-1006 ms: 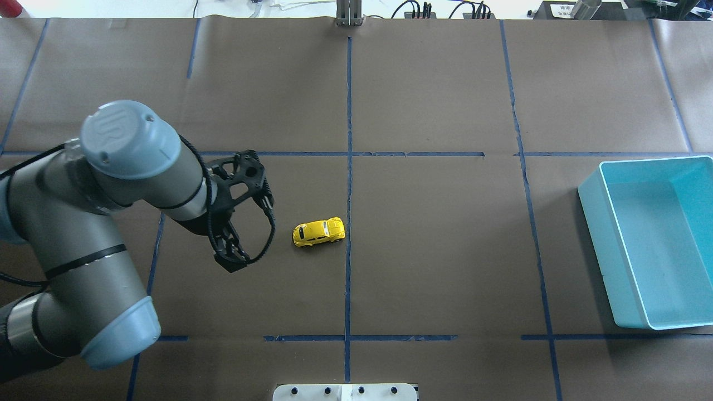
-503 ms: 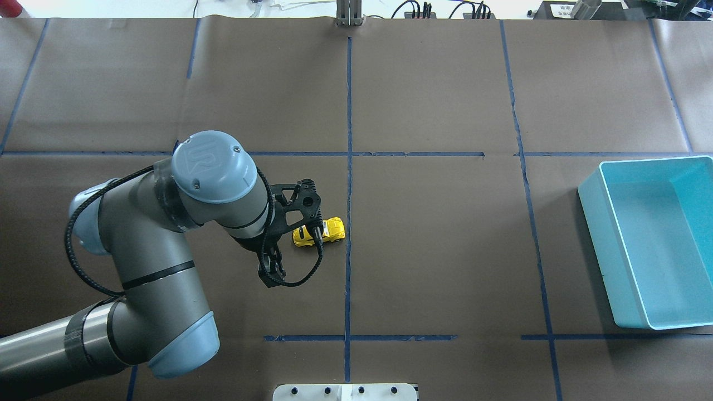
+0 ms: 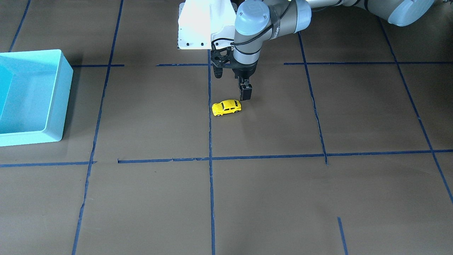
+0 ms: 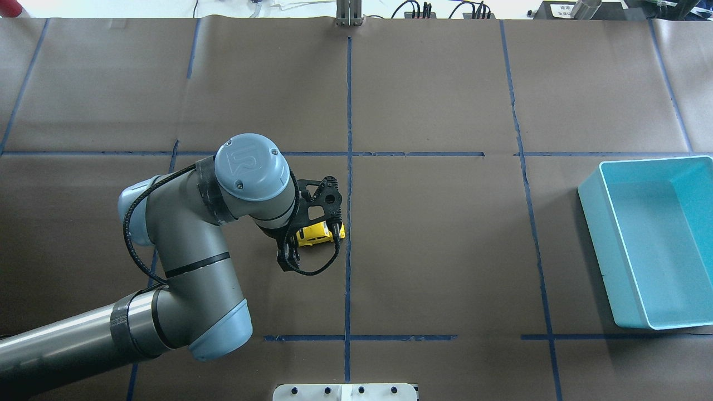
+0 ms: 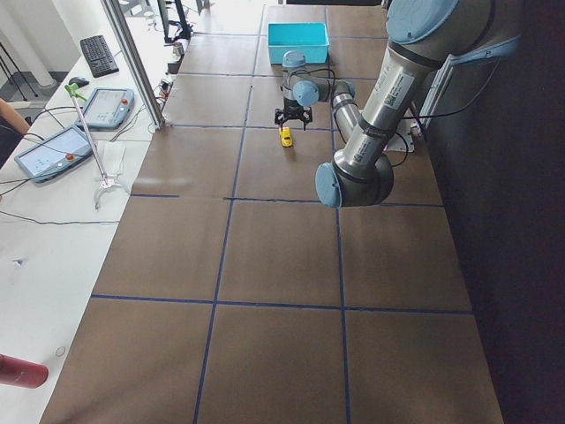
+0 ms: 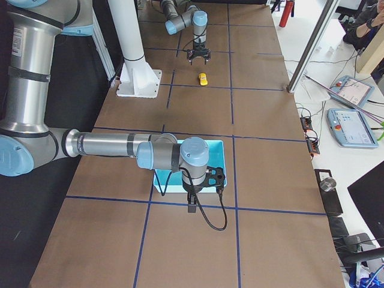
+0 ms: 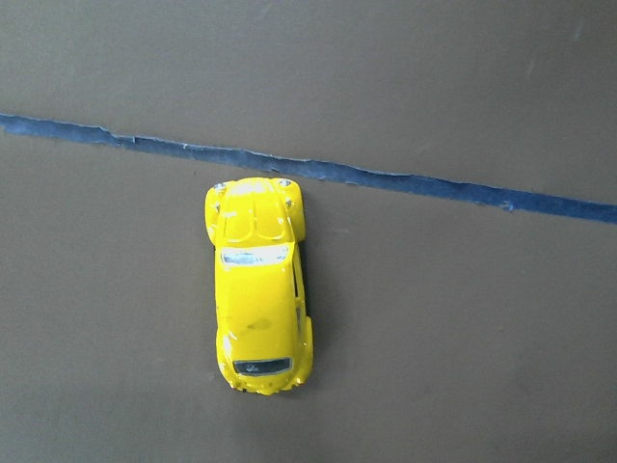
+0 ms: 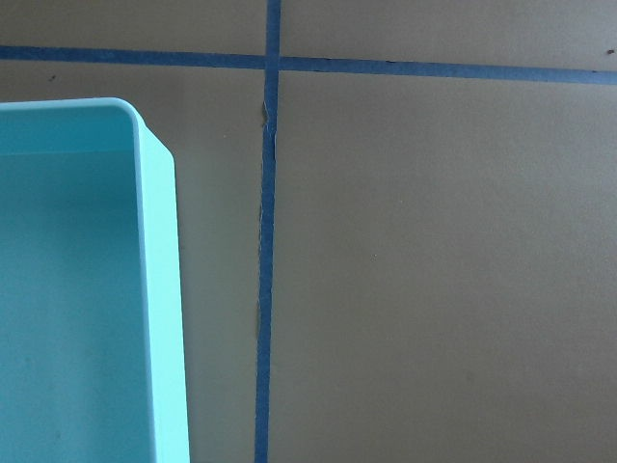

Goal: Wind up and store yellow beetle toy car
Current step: 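Move the left gripper over the yellow beetle car and lower it, then close the left gripper on the yellow car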

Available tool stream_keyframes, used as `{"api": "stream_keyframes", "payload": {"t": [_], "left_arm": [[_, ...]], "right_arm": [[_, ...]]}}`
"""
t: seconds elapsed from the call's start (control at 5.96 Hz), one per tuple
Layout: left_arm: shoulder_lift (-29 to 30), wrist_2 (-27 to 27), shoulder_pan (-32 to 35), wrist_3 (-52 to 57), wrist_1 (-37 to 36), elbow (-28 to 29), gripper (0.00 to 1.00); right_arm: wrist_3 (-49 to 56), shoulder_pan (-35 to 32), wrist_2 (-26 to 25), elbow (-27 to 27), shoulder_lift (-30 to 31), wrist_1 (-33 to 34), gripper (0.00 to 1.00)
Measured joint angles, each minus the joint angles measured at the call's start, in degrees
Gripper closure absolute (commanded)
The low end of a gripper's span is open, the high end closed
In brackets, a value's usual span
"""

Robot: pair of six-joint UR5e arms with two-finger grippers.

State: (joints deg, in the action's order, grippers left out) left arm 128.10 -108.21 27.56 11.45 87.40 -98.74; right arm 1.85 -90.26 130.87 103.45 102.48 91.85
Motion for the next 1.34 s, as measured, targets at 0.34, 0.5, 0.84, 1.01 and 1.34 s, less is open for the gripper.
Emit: {"api": "stream_keyframes", "payload": {"t": [0.34,0.5,0.84,1.01,1.34], "left_arm": [[0.9,0.7,-0.2,-3.8,6.6,4.1,0.0],[1.5,0.8,-0.6,-4.4,7.6,5.2,0.0],[2.3,1.9,-1.1,-4.5,8.4,6.9,0.01],[2.4,2.1,-1.2,-4.3,8.7,7.5,0.01],[3.0,2.2,-1.2,-4.3,9.6,9.2,0.01]], "right_arm": [[0.0,0.0,0.0,0.0,0.0,0.0,0.0],[0.0,0.0,0.0,0.0,0.0,0.0,0.0],[0.0,0.0,-0.1,0.0,0.0,0.0,0.0],[0.0,0.0,-0.1,-0.1,0.1,0.0,0.0],[0.0,0.0,-0.1,-0.3,0.1,0.0,0.0]]}}
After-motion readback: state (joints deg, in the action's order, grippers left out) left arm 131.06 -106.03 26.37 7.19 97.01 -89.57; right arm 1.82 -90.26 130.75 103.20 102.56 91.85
